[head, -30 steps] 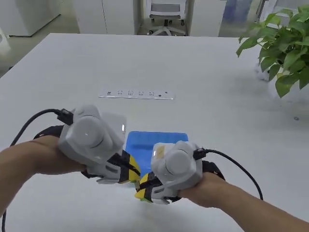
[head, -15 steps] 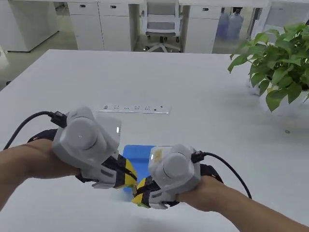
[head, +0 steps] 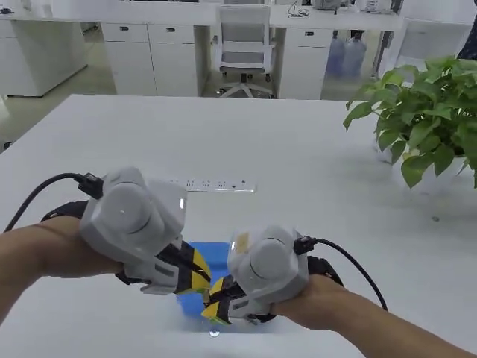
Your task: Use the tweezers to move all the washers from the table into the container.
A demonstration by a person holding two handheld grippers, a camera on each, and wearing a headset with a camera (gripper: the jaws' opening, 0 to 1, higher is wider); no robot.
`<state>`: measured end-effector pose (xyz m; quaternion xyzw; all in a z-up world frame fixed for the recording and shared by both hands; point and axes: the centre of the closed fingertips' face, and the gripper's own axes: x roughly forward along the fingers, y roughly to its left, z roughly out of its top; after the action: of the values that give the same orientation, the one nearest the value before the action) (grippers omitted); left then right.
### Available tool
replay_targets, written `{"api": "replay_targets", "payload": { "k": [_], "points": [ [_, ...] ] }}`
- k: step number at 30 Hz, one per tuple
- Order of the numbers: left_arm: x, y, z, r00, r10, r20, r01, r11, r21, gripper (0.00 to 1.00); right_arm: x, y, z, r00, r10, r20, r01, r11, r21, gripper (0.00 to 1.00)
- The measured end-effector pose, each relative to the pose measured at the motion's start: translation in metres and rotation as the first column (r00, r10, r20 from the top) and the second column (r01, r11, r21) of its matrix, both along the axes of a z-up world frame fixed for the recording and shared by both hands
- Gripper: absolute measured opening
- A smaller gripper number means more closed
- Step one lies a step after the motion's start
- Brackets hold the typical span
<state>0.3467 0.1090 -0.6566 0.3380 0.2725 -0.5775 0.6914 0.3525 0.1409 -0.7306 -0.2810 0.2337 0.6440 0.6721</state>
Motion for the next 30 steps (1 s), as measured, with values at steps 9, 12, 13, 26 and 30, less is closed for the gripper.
{"api": "replay_targets", "payload": {
  "k": [9, 12, 13, 26, 30],
  "points": [
    [0.015, -0.003, 0.004, 1.000, -0.006, 0.012, 0.006, 1.000, 0.001, 0.07, 0.017, -0.003, 0.004, 1.000, -0.014, 0.009, 0.014, 1.000, 0.008, 0.10],
    [0.020, -0.004, 0.004, 1.000, -0.009, 0.017, 0.009, 1.000, 0.002, 0.07, 0.022, -0.002, 0.005, 1.000, -0.021, 0.011, 0.020, 1.000, 0.014, 0.10],
    [0.022, -0.004, 0.004, 1.000, -0.009, 0.018, 0.009, 1.000, 0.002, 0.07, 0.024, -0.002, 0.005, 1.000, -0.022, 0.012, 0.022, 1.000, 0.015, 0.10],
    [0.042, -0.007, -0.004, 0.999, -0.024, 0.030, 0.023, 1.000, 0.007, 0.07, 0.044, -0.002, -0.003, 0.999, -0.042, 0.010, 0.042, 0.999, 0.026, 0.10],
    [0.047, -0.008, -0.008, 0.999, -0.026, 0.027, 0.025, 1.000, 0.007, 0.07, 0.049, -0.005, -0.008, 0.999, -0.048, 0.006, 0.048, 0.999, 0.023, 0.10]
  ]
}}
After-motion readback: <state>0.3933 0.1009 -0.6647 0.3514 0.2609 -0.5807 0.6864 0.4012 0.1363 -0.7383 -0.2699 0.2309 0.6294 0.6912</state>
